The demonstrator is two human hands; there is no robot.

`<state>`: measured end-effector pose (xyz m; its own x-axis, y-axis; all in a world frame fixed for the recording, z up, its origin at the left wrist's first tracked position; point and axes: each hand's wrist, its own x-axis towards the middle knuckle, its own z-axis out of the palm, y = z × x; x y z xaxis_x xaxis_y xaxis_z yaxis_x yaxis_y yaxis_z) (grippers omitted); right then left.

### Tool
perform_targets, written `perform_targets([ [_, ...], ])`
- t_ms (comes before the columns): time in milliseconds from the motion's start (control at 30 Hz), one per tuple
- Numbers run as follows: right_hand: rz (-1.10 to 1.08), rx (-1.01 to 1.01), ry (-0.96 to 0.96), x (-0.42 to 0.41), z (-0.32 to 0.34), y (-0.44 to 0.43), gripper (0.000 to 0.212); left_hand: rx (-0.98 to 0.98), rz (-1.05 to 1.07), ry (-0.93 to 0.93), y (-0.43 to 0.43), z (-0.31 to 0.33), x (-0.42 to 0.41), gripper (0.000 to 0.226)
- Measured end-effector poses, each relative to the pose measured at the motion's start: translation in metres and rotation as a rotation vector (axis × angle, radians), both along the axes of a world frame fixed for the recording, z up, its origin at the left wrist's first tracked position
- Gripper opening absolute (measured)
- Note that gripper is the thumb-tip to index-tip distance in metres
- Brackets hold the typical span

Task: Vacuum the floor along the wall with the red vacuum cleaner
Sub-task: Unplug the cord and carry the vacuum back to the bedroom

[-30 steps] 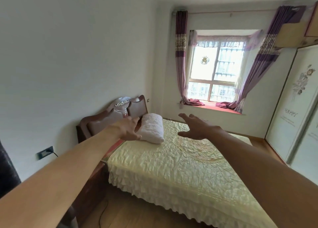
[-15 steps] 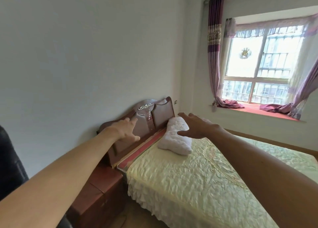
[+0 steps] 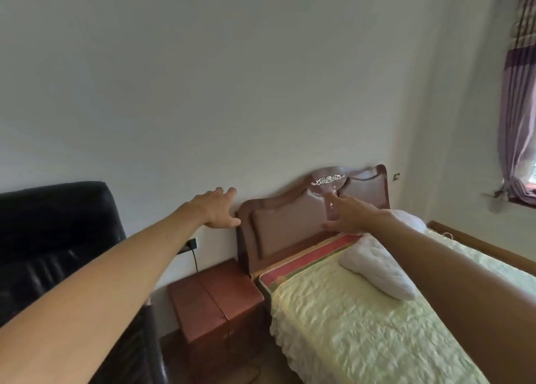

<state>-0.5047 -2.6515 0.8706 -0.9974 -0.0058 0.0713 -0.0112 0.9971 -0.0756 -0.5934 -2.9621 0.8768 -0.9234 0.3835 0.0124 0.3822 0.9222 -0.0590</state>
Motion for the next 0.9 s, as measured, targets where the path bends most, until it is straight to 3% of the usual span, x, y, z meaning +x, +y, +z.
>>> perform_targets([
  [300, 0.165, 0.073, -0.031, -0.127, -0.022, -0.048, 0.084, 0.007, 0.181, -0.020, -0.059, -0.015, -0.078, 0.092],
  [900, 0.305, 0.104, -0.091, -0.394, -0.041, -0.116, 0.080, 0.038, 0.346, -0.083, -0.136, -0.048, -0.296, 0.093],
])
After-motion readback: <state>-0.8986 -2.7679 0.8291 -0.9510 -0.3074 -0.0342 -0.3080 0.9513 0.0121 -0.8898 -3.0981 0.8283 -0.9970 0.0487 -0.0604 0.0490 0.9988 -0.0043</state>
